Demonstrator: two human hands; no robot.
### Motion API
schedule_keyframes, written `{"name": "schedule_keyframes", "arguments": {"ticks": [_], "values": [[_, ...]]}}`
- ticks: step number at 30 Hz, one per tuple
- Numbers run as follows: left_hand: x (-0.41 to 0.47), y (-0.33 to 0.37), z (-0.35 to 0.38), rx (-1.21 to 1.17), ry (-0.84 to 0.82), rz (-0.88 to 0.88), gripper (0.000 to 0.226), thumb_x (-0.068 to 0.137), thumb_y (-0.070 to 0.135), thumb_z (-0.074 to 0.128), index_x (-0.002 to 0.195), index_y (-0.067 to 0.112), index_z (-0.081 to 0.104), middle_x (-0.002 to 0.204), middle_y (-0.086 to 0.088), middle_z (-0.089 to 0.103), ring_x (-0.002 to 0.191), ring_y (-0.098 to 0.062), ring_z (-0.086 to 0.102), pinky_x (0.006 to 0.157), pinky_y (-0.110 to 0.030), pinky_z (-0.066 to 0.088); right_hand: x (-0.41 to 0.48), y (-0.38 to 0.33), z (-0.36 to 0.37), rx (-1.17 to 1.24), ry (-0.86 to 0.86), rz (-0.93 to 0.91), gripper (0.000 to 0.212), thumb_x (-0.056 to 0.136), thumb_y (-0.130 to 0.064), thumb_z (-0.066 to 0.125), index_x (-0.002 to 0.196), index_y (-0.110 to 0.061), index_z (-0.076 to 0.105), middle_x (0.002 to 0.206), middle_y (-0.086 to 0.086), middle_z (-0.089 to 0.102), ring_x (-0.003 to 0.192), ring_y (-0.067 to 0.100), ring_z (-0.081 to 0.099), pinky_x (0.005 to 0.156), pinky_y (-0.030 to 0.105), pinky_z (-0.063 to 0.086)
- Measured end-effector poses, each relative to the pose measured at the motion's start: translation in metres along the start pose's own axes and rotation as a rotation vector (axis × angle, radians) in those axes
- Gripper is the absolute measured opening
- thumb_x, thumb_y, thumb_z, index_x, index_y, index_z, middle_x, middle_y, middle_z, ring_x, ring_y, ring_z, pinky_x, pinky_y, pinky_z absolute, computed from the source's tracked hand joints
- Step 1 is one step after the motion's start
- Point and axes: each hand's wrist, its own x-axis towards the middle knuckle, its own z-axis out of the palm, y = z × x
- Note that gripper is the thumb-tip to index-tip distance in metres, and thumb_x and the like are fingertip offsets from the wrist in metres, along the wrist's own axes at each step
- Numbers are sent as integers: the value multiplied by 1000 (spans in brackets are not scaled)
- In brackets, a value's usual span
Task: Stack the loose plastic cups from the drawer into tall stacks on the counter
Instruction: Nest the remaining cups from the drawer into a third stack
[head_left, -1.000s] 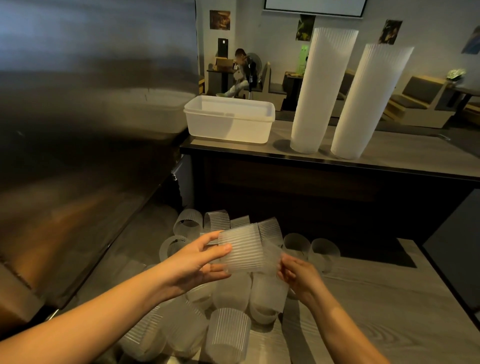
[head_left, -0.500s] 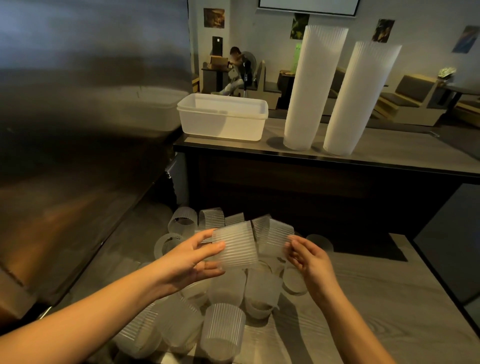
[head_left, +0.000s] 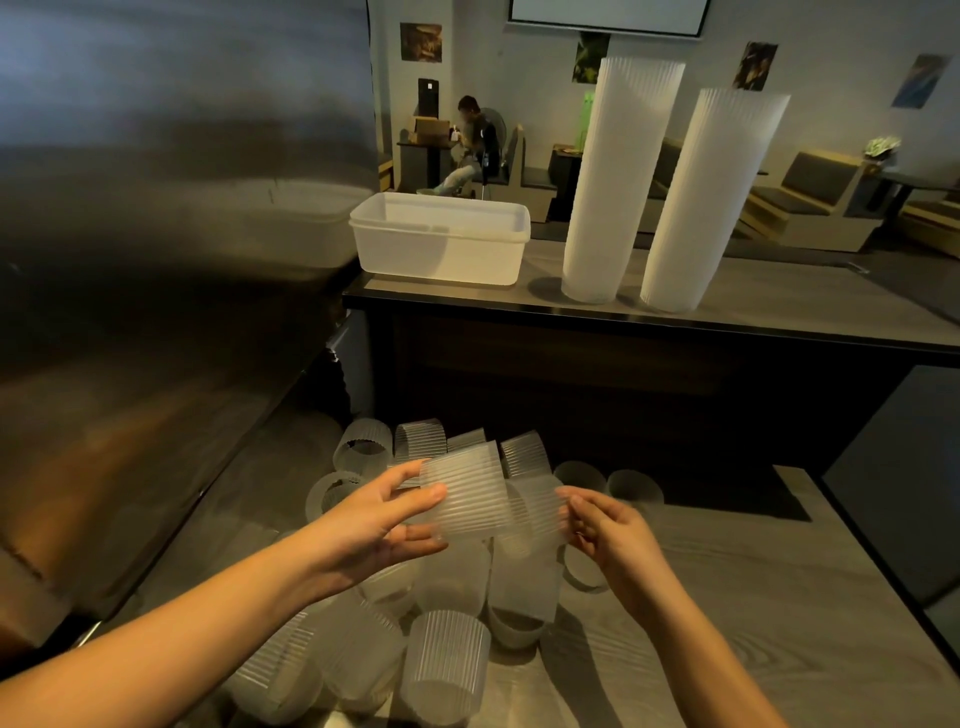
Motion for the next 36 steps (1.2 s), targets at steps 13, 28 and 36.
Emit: {"name": "schedule_keyframes", "arguments": {"ticks": [13,28,36], "values": [[0,-1,0,-7,-12,-16,62,68,18,67,127,19,49,117,-9,65,100,-32,66,84,-38,55,6,11,16,-527,-37,-173,25,90,-12,51,95,-36,57,101,-6,62,95,11,60,78,21,49],[3,2,-1,20,25,-4,74,65,20,69,135,19,42,122,-10,61,97,-30,67,81,-35,57,8,13,32,-514,-237,-81,48,80,-54,57,123,-43,40,135,-11,44,122,4,43,99,22,41],[2,2,-3,34,31,-2,75,64,21,71,134,20,43,123,-9,60,98,-28,67,80,-34,57,3,10,21,-498,-475,-81,85,56,-74,63,128,-55,22,144,-26,18,136,-2,19,112,23,23]]}}
